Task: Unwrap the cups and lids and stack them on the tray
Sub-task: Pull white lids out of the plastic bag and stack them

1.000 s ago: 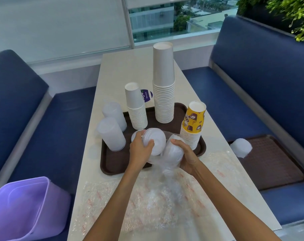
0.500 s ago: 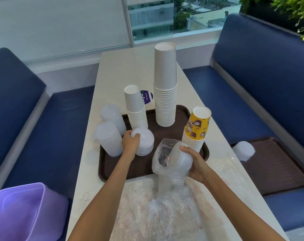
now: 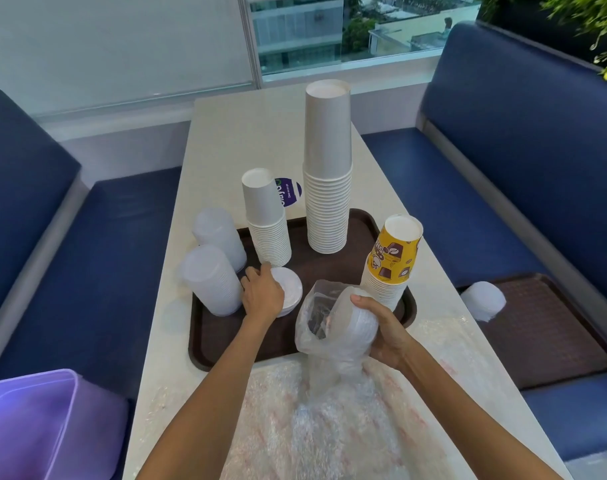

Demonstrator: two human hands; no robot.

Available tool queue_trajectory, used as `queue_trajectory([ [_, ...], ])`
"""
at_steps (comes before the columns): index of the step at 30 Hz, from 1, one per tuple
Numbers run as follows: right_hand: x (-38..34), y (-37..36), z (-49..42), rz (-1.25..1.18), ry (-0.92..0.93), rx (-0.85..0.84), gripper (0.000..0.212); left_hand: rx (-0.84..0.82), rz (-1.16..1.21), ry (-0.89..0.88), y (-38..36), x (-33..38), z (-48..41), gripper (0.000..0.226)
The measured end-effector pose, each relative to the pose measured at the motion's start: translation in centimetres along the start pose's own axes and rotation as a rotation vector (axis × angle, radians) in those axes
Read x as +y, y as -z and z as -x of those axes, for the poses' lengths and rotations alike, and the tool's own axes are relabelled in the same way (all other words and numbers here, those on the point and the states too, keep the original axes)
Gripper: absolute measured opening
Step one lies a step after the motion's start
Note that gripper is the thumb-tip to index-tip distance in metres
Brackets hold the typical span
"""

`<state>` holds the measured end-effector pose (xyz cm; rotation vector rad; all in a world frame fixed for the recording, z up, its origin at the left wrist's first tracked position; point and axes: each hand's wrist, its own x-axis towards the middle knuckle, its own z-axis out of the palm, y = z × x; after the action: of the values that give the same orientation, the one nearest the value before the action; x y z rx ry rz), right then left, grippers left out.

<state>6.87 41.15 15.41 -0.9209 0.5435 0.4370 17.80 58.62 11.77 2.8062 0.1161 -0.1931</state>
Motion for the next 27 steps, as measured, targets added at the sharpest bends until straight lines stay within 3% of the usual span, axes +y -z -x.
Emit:
queue_trajectory([
  [4,-0.1,0.1,0.2,0.007,0.004,-0.013,0.062,-0.044,0.022,-0.040,0.1,-0.1,0.0,0.047],
  [9,0.3,0.8,0.1,0.022,0.025,0.005,0.113,0.001,0.097,-0.078,0.6,0.4,0.4,0.045],
  [13,0.4,1.2,0.2,0.008,0.049,0.011,0.115,-0.079,0.146,-0.126,0.7,0.9,0.4,0.057],
  [18,0.2,1.0,0.7,0.012,0.052,0.001,0.107,-0.243,0.007,-0.131,-0.4,0.3,0.2,0.102],
  [21,-0.1,0.8,0.9,0.012,0.039,-0.002,0.079,-0.222,0.063,-0.074,-0.8,0.1,0.0,0.100],
  [22,-0.1,0.8,0.9,0.013,0.040,0.000,0.079,-0.217,0.083,-0.061,-0.8,0.1,-0.1,0.097],
  [25,0.1,1.1,0.6,0.012,0.046,0.008,0.109,-0.214,0.101,-0.062,-0.5,0.0,-0.4,0.093],
  [27,0.3,1.2,0.3,0.006,0.050,0.006,0.115,-0.216,0.055,-0.079,-0.3,-0.2,-0.5,0.096],
])
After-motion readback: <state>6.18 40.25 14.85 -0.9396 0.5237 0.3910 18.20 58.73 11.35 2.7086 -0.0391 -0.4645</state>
